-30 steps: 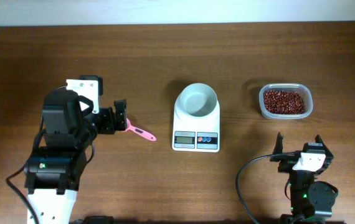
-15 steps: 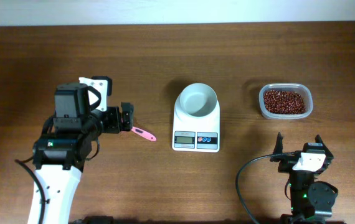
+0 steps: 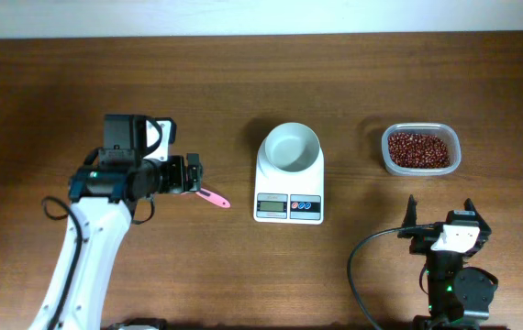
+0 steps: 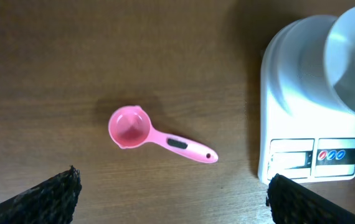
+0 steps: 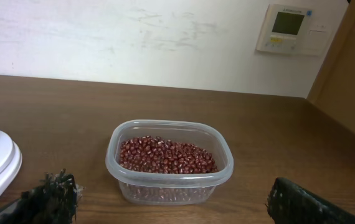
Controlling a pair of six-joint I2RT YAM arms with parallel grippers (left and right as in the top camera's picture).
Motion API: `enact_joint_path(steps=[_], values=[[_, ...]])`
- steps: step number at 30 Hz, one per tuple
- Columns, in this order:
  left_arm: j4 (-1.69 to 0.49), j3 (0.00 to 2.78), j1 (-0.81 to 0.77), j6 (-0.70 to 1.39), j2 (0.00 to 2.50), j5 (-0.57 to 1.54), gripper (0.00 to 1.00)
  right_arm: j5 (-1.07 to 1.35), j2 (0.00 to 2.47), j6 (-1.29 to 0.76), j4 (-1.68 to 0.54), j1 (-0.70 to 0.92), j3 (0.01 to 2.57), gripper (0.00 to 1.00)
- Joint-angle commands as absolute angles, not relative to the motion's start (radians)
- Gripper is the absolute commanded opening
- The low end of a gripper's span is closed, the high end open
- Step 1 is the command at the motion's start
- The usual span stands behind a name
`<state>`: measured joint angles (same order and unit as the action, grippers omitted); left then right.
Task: Scoop and weigh 50g on scale
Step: 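Open the left gripper and move it toward the pink scoop handle, then close the left gripper on the pink scoop and lift it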
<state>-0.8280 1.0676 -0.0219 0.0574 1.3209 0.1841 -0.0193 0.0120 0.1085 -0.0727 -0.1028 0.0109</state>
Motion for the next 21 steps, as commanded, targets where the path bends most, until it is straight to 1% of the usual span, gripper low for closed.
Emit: enact_joint_path(steps=[1,6,11,14,18,19,21], values=[[-0.832,1.085,-0.017,0.146,1.396,0.193,0.99,-0.038,0.008,0.109,-0.079,-0.098,0.006,0.99],[-0.848,1.085,-0.017,0.508,1.477,0.060,0.99,-0.038,0.008,0.109,-0.079,-0.098,0.006,0.99],[-0.852,1.085,-0.017,0.765,1.517,0.006,0.99,-0.038,0.008,0.109,-0.079,-0.098,0.006,0.99],[-0.801,1.085,-0.017,0.781,1.541,0.003,0.99,-0.038,0.008,0.109,-0.079,-0.098,0.006,0.99],[-0.802,1.082,-0.017,0.781,1.545,-0.013,1.00,-0.038,0.008,0.109,-0.079,-0.098,0.006,0.99],[-0.802,1.082,-0.017,0.781,1.545,-0.025,0.93,-0.038,0.008,0.109,-0.079,-0.098,0.006,0.99],[-0.801,1.082,-0.017,0.782,1.545,-0.035,0.88,-0.038,0.008,0.109,-0.079,-0.098,0.006,0.99]])
